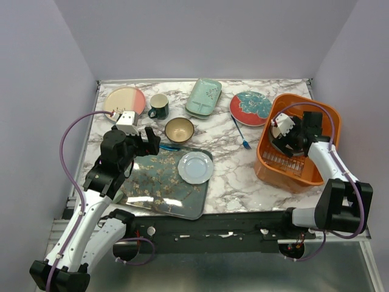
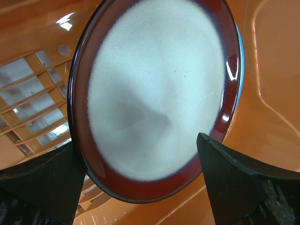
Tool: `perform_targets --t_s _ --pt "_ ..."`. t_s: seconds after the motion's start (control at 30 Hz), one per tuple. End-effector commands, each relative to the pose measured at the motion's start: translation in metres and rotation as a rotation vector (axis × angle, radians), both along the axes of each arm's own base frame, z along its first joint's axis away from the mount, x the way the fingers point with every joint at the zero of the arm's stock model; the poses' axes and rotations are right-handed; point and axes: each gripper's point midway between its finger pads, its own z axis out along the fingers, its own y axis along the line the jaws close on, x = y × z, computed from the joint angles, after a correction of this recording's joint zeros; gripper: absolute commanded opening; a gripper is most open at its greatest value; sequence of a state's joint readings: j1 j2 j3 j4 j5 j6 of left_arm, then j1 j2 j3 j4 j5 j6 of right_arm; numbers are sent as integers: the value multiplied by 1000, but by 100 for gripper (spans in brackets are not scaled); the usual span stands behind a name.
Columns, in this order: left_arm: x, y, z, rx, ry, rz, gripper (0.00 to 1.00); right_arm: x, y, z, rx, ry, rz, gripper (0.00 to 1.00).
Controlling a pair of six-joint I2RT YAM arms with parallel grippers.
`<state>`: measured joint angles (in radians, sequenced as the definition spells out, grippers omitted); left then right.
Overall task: Place the mixed dishes into the plastic bin
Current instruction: Place the plate in the plastic bin.
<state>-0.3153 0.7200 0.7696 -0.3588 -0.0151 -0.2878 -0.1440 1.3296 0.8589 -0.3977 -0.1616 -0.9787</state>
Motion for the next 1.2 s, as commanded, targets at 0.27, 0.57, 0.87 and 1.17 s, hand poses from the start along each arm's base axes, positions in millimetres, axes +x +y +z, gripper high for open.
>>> perform_targets --t_s 0.27,0.57,0.87,1.17 --pt "0 -7 3 -26 -15 -43 99 -16 22 27 117 19 30 100" --pt "1 -13 2 -52 -3 -76 99 -28 37 49 210 -17 15 100" --pt "-2 -58 7 -328 62 -241 98 -39 66 119 436 -152 -31 100" --pt "10 -105 11 -624 171 -339 99 -47 89 159 676 -208 -117 100"
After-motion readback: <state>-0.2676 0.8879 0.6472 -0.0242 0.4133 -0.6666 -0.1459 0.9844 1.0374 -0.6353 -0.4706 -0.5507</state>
